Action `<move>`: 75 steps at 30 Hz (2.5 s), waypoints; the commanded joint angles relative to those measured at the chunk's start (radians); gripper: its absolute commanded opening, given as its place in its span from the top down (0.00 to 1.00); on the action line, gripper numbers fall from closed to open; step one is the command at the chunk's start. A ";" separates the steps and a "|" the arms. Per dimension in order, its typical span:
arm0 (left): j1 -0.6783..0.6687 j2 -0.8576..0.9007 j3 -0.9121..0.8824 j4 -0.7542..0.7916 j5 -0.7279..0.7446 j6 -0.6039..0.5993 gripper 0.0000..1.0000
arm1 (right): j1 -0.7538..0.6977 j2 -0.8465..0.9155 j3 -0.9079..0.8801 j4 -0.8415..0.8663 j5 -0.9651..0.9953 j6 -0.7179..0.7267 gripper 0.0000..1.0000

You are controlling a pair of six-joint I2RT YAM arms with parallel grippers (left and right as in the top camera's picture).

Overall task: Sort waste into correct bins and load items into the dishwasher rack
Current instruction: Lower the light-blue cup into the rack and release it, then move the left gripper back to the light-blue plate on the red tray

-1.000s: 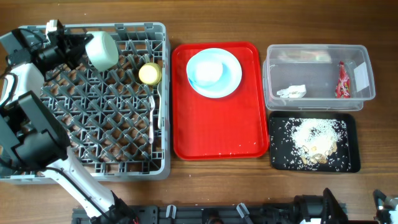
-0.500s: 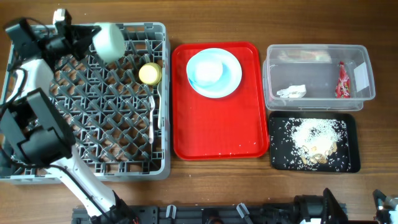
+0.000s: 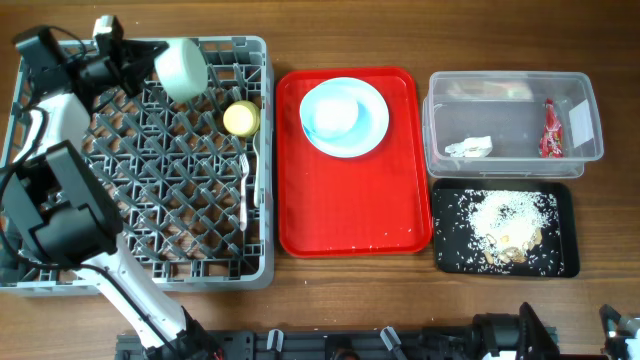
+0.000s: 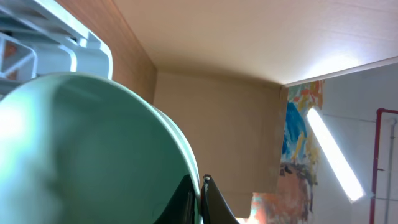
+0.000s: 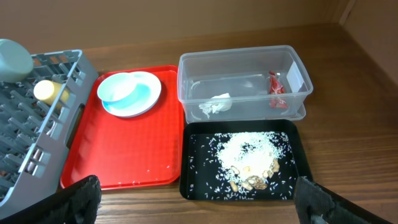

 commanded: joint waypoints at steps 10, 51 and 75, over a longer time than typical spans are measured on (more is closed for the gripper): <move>0.034 -0.005 -0.046 -0.156 -0.011 0.172 0.91 | 0.003 -0.010 -0.003 0.003 -0.008 0.006 0.00; 0.101 -0.459 -0.014 -0.640 -0.773 0.666 0.00 | 0.003 -0.010 -0.003 0.003 -0.008 0.005 0.00; -1.036 -0.254 -0.017 -0.660 -1.558 0.781 0.44 | 0.003 -0.010 -0.003 0.003 -0.008 0.006 0.00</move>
